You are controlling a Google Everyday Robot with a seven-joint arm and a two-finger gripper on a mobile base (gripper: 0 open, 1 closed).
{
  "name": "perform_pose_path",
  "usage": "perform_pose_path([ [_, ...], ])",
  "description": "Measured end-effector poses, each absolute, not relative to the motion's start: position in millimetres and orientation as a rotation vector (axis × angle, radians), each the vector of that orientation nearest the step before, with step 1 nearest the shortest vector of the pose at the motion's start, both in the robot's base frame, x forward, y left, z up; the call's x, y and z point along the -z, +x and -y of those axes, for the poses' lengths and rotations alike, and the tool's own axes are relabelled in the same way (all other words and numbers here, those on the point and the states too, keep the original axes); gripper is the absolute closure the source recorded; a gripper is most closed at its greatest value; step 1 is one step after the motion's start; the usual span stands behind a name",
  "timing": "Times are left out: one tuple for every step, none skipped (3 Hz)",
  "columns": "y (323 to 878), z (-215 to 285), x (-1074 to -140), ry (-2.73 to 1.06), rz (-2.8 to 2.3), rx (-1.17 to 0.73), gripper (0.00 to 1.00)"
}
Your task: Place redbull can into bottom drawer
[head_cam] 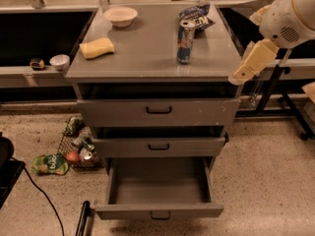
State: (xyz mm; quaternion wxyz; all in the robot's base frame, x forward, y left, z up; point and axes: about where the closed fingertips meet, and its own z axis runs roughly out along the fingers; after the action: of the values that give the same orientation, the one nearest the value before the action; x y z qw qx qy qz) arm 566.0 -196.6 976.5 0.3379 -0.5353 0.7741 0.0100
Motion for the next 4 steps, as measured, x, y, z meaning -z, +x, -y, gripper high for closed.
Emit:
perform_pose_path([
  [566,197,-976,-1.395,-2.017,-0.026,0.00],
  [573,194,-973,-1.356,-1.998,-0.050,0.00],
  [611,183,-964,-1.265,-1.929,-0.131,0.00],
  [658,173,-953,-1.145,-1.860,-0.249,0.00],
])
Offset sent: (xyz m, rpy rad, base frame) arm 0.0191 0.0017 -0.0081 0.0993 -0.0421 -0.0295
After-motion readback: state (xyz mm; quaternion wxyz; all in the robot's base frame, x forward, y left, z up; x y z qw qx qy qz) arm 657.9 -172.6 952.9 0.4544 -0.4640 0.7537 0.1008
